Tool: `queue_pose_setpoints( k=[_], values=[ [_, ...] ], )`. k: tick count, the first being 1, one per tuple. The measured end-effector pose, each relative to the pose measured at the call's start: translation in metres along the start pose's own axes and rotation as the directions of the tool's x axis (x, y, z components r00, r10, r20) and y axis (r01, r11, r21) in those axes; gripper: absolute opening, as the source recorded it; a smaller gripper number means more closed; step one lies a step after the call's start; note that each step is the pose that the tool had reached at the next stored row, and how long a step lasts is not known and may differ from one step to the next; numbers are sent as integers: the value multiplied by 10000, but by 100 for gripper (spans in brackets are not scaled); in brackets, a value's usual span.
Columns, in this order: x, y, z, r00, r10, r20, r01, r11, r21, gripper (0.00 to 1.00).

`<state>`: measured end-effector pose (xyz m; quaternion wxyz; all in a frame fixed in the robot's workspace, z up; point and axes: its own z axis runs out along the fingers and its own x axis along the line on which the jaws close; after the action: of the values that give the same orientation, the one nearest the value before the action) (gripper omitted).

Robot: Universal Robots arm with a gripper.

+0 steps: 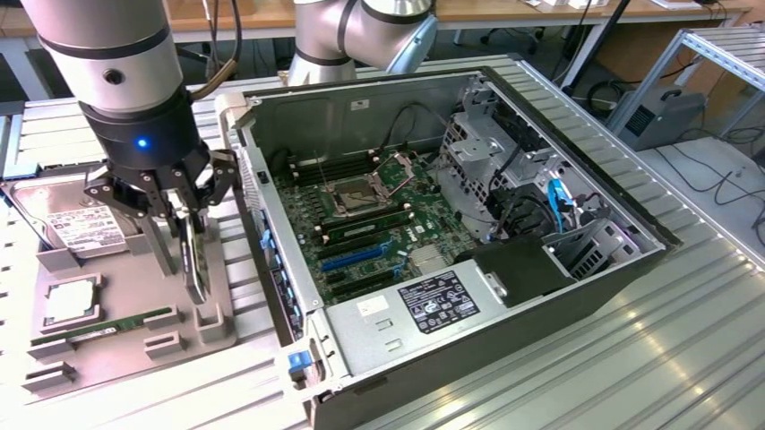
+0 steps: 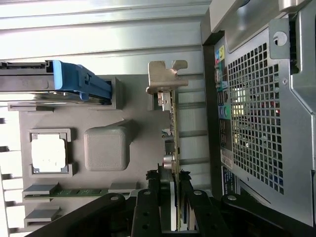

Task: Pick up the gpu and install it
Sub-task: 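Pick up the gpu and move the gpu toward the slot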

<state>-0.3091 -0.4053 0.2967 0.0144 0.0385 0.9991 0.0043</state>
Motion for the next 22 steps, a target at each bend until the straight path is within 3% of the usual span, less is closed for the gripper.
queue_pose_setpoints(
  k=[17, 19, 22],
  values=[
    [-2, 1, -55, 10000, 0, 0, 0, 10000, -1, 27],
    [-4, 1, -137, 10000, 0, 0, 0, 10000, -1, 27],
    [-4, 1, -143, 10000, 0, -1, 0, 10000, -1, 27]
  ],
)
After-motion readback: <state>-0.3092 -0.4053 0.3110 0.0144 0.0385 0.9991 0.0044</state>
